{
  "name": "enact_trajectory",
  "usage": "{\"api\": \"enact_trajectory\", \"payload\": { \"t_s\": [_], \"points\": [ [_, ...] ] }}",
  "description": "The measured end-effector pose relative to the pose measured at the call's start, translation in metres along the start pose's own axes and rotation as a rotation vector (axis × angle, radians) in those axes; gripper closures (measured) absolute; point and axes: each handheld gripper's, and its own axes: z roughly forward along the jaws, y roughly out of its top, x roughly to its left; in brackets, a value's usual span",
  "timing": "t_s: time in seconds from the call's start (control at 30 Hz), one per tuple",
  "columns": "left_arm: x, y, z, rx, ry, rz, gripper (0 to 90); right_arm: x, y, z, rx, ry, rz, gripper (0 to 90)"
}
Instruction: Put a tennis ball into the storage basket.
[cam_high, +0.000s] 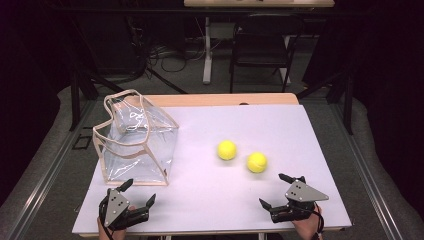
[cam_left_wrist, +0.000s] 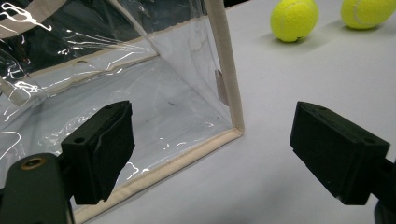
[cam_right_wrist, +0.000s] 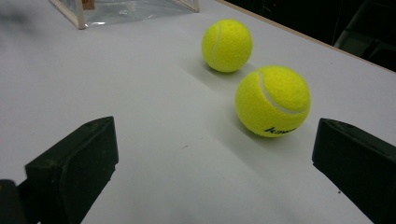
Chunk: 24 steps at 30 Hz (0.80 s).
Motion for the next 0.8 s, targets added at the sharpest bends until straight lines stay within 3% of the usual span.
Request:
{"api": "enact_trajectory", "payload": {
  "t_s": [0.07,0.57,0.8],
  "points": [
    [0.000,0.000,-0.001,-0.022,-0.009,0.004,14.1,0.000,0.000,0.000,0.002,0.000,-0.001,0.0],
    [-0.001,0.000,-0.001,-0.034,-0.012,0.007,16.0,0.000,0.008,0.001,0.013,-0.003,0.027,0.0],
    [-0.002,0.000,-0.002,-0.041,-0.016,0.013,16.1,-0.002,0.013,0.005,0.044,-0.001,0.046,0.0]
  ]
}}
